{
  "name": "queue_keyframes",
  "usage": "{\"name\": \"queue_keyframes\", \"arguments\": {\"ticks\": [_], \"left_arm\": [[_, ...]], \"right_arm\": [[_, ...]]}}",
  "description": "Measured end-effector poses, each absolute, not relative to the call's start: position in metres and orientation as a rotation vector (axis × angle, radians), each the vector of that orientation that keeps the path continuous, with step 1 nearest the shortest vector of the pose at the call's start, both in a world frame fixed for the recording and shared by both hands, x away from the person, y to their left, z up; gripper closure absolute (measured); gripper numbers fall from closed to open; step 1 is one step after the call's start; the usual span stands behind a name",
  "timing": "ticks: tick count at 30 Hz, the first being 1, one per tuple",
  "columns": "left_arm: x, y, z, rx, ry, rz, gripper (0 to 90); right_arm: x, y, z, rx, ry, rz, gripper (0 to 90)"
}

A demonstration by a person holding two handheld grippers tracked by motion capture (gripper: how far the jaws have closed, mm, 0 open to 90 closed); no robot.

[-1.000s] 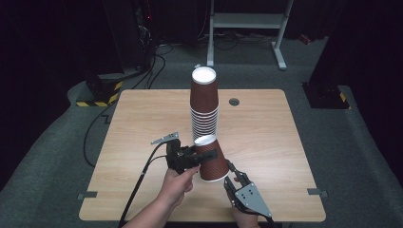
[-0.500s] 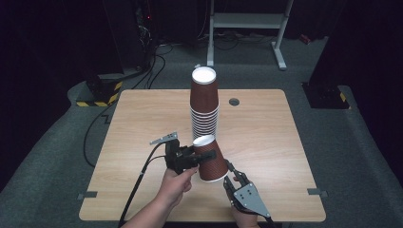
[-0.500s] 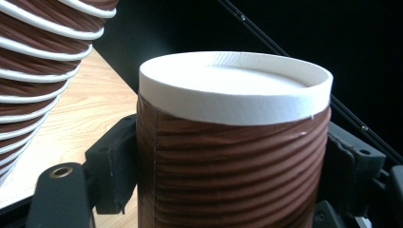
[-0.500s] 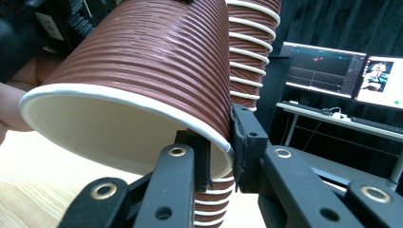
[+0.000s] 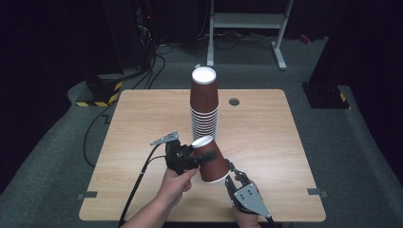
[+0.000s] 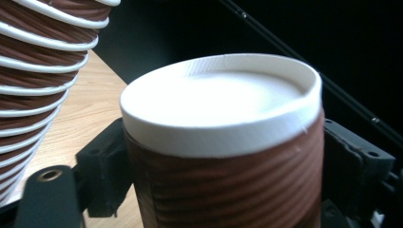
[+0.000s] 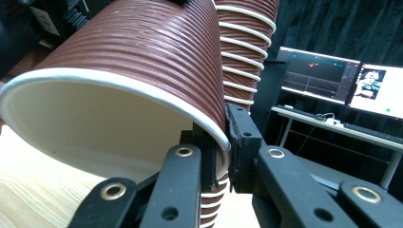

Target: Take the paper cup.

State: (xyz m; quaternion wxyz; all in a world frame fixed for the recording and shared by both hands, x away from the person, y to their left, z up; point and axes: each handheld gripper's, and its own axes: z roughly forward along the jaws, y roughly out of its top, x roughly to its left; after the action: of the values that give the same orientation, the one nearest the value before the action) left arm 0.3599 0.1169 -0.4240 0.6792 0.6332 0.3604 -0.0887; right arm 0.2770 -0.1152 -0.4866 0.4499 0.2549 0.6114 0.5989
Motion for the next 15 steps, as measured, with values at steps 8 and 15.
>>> {"name": "queue_keyframes", "arguments": {"ticks": [8, 15], "left_arm": [[0.3612, 0.1169, -0.4244, 1.439, 0.811, -0.181, 12.4], [0.3591, 0.1196, -0.4215, 1.461, 0.789, -0.142, 9.6]], "right_arm": [[0.2781, -0.1186, -0.4849, 0.633, 1.501, 1.463, 83.3], [0.2793, -0.1247, -0.4834, 0.657, 1.474, 1.452, 83.8]]}}
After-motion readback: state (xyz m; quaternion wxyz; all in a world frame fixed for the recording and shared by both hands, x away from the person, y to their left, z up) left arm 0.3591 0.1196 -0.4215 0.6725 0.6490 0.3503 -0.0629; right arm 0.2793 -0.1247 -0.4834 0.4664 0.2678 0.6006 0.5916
